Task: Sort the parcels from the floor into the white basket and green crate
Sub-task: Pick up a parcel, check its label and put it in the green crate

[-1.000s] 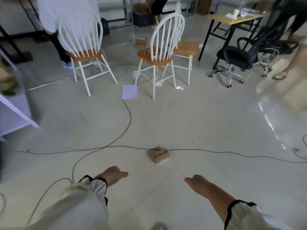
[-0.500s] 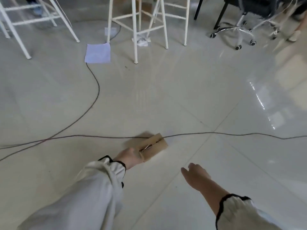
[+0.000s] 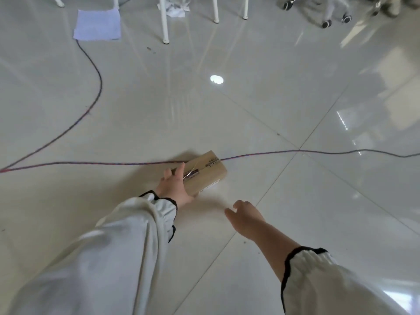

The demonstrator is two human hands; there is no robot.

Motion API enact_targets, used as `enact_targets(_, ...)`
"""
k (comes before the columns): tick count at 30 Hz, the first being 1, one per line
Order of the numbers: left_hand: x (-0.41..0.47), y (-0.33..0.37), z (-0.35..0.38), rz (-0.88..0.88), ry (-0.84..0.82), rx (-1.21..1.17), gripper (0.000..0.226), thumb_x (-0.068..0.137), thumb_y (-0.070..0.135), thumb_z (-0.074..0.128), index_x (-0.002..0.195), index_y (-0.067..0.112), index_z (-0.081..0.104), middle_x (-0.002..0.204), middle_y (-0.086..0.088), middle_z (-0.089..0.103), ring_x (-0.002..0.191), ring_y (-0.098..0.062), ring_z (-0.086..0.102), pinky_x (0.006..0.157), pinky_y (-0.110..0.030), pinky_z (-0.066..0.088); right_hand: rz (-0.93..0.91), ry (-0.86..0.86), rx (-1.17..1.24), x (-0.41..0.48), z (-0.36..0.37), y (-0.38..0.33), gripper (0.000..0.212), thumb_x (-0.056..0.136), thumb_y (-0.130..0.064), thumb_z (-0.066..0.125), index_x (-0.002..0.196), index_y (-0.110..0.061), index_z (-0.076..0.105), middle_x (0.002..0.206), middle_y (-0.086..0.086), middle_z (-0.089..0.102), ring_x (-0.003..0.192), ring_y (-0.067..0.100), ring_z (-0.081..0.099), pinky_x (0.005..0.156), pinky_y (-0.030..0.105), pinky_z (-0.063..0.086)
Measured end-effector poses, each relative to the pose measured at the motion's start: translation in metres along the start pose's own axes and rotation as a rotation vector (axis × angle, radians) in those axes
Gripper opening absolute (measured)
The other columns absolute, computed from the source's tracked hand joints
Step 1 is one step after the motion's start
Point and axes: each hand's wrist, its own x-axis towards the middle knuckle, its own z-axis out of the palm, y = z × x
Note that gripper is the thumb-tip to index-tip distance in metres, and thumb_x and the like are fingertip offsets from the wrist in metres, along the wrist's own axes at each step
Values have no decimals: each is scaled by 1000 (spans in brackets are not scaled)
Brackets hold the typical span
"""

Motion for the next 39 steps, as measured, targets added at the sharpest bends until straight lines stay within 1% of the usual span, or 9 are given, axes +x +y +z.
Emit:
enact_targets(6,4,-8,-4,-171,-309,-809,61,68,43,77,120,27,50,106,4,62,90,-16,60,72,-30,46,108,124,610,13,-21,2,54,91,-31,53,141,-16,38,138,7,48,119,25,49,82,25,35)
enact_targets(11,-13,-15,9,-337,-736,-729,42,86,58,54,100,19,60,96,-1,62,78,-22,67,70,-32,50,192,-266,1041,-1,-15,-32,36,97,-31,46,131,-19,45,127,6,51,108,29,53,81,40,47)
enact_targets(15,-12,-23,3,-319,-965,-459,33,92,48,49,109,22,60,101,1,67,79,-21,71,71,-33,52,93,-138,855,-1,-14,-46,34,96,-19,48,129,-20,54,119,6,57,85,16,49,60,25,38)
enact_targets(17,-6,-29,-12,-377,-797,-408,19,91,33,51,97,18,61,93,-1,69,71,-20,69,68,-29,47,121,-111,797,0,-12,-41,37,96,-19,49,132,-18,52,130,7,53,94,17,45,73,24,36)
enact_targets(22,21,-33,-30,-279,231,-597,16,93,17,43,86,11,56,92,-13,59,85,-29,56,74,-30,39,408,-448,874,0,-14,-28,56,95,-44,44,141,-14,33,140,17,44,118,42,51,95,54,40)
enact_targets(27,23,-3,-26,-119,24,-609,25,95,34,44,82,15,53,75,-10,49,68,-22,43,59,-30,31,406,-444,1033,7,-11,-30,37,96,-26,43,125,-4,41,130,23,49,116,41,52,94,52,41)
enact_targets(32,21,-3,-33,-134,106,-870,24,96,31,47,83,14,58,73,-2,57,61,-18,50,53,-24,34,274,-150,1039,12,-15,-28,19,92,-15,46,106,-10,57,107,10,60,102,29,58,90,45,44)
enact_targets(36,8,-22,-20,-311,-150,-752,27,98,40,43,103,16,55,80,-7,62,64,-21,56,61,-27,38,180,-25,816,10,-11,-28,50,88,-7,50,137,-15,41,123,8,54,109,26,51,88,38,45)
enact_targets(39,0,-30,-11,-358,-269,-692,30,98,41,42,102,14,54,74,-5,60,63,-21,60,66,-29,39,236,-133,753,6,-5,-30,38,91,-10,50,129,-12,48,123,12,55,113,29,53,88,38,47)
